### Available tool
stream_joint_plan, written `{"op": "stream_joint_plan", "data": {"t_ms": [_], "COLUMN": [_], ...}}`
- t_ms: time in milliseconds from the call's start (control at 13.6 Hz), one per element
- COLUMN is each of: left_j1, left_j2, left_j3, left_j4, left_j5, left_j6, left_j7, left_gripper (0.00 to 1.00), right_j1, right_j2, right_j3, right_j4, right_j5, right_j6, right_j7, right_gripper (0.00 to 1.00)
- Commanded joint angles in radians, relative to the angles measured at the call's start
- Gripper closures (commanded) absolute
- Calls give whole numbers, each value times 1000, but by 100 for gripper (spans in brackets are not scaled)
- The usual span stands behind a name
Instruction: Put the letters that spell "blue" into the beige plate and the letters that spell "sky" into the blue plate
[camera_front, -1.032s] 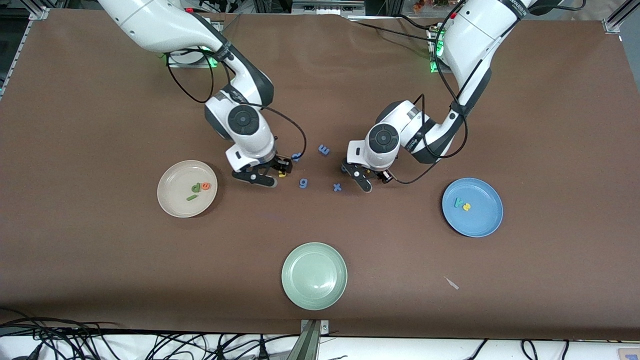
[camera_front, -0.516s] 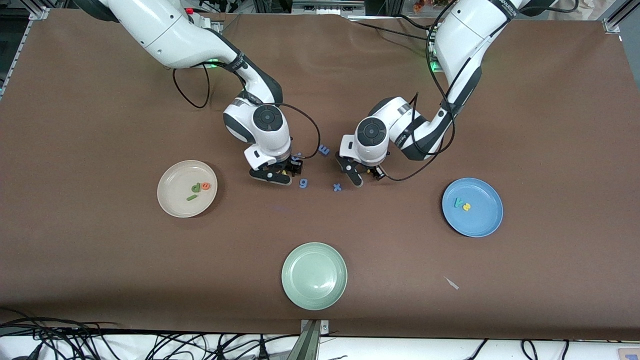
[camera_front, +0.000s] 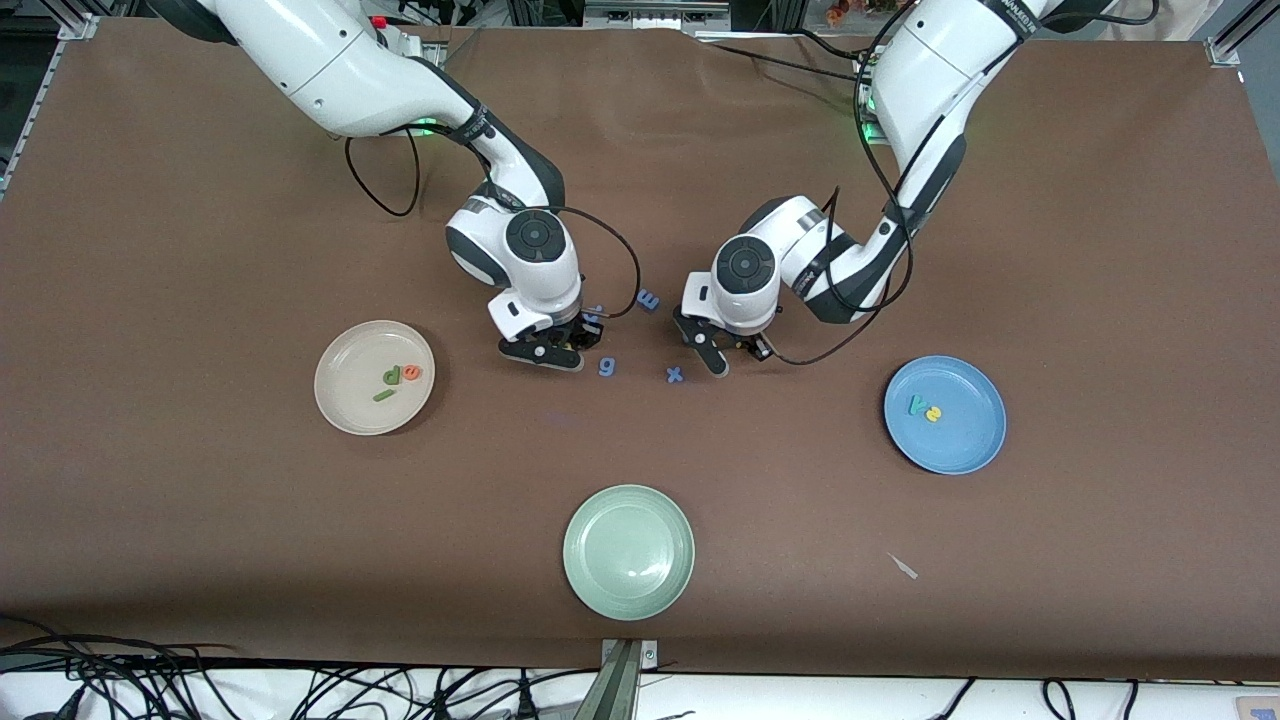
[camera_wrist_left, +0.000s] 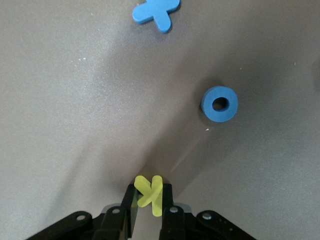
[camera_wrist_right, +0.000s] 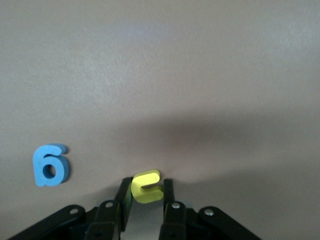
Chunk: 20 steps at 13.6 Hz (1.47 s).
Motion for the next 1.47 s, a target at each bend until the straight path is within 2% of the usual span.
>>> {"op": "stream_joint_plan", "data": {"t_ms": [0, 147, 369, 664, 737, 811, 885, 959, 1032, 1106, 1253, 1401], "left_j1": [18, 38, 113, 273, 324, 352, 367, 380, 396, 398, 397, 397], "left_j2": [-37, -85, -145, -180, -180, -177, -170, -167, -163, -166, -186, -209], "left_j3": [0, -1, 0, 8, 3, 3, 3, 5, 5, 3, 0, -1], "left_j4": [4, 19, 19, 19, 18, 12, 10, 7, 9, 15, 27, 56], "left_j5": [25, 21, 24, 51, 82, 85, 86, 86, 86, 86, 85, 85], "left_j6": [-38, -142, -276, -322, -322, -322, -322, -322, -322, -322, -324, -328], "left_j7": [9, 9, 29, 164, 178, 195, 204, 204, 206, 209, 222, 221], "left_gripper": [88, 88, 88, 87, 87, 86, 86, 76, 33, 0, 0, 0], "right_j1": [-12, -44, -136, -190, -193, -196, -201, -209, -212, -212, -212, -213], "right_j2": [-47, -91, -196, -262, -266, -268, -273, -277, -279, -279, -291, -335], "right_j3": [-14, -22, -51, -151, -175, -201, -214, -223, -224, -224, -223, -227], "right_j4": [10, 10, 7, -2, -4, -15, -33, -50, -50, -50, -41, -24], "right_j5": [4, 82, 202, 222, 222, 222, 222, 222, 224, 224, 252, 372], "right_j6": [-59, -109, -253, -337, -356, -356, -347, -336, -333, -333, -337, -360], "right_j7": [-109, -238, -636, -966, -1022, -1063, -1082, -1082, -1082, -1081, -1073, -1082], "right_gripper": [72, 72, 72, 70, 63, 52, 35, 25, 2, 1, 1, 1]}}
